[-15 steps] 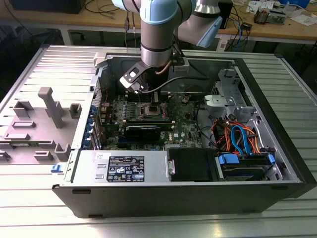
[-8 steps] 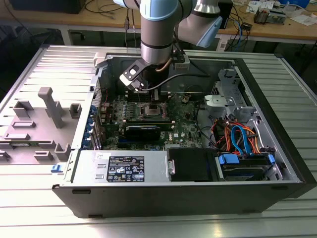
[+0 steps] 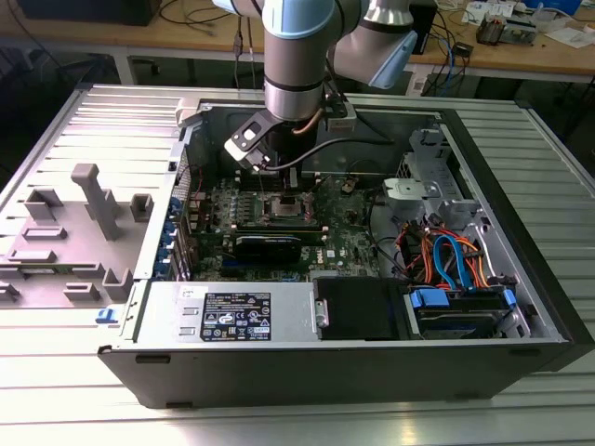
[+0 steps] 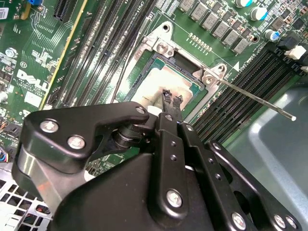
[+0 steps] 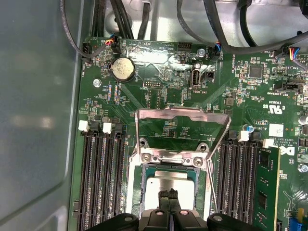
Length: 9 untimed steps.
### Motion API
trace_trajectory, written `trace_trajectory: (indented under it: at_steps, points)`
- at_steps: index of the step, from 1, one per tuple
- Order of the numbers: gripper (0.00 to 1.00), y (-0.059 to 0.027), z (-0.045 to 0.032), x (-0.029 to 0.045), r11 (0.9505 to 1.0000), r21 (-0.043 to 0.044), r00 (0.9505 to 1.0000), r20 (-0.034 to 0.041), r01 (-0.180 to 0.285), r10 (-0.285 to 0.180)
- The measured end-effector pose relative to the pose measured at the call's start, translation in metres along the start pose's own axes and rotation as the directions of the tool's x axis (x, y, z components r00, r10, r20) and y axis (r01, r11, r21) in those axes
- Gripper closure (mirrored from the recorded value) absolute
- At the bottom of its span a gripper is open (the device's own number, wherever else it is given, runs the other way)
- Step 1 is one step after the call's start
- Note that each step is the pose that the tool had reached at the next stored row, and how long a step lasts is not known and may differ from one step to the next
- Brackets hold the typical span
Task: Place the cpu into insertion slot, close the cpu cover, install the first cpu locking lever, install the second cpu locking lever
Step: 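Close the cpu cover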
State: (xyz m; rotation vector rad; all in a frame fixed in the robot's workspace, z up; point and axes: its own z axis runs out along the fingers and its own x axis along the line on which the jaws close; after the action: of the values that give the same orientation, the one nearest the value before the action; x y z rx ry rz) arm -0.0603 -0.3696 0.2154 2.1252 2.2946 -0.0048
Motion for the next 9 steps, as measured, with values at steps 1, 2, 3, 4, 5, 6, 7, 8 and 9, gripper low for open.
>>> trace_trajectory:
  at_steps: [1,2,3,4,5,6,7,8,9]
  points:
    - [0.89,0.0000,0.0000,0.0000,1.0000,0.0000,1.0000,0.0000,0.000,0.000]
    - [0.89,0.0000,0.0000,0.0000,1.0000,0.0000,1.0000,0.0000,0.000,0.000]
    - [0.89,0.0000,0.0000,0.0000,1.0000,0.0000,1.0000,0.0000,0.000,0.000]
    - [0.89,0.0000,-0.0002,0.0000,1.0000,0.0000,1.0000,0.0000,0.000,0.000]
    - [0.89,0.0000,-0.0006,0.0000,1.0000,0.0002,1.0000,0.0003,0.000,0.000]
    - [0.89,0.0000,-0.0018,-0.0001,1.0000,0.0001,1.0000,0.0002,0.000,0.000]
    - [0.89,0.0000,-0.0034,-0.0001,1.0000,0.0000,1.0000,0.0000,0.000,0.000]
    - [0.89,0.0000,-0.0046,0.0000,1.0000,0.0000,1.0000,0.0000,0.000,0.000]
    - [0.89,0.0000,-0.0054,-0.0001,1.0000,0.0000,1.0000,0.0000,0.000,0.000]
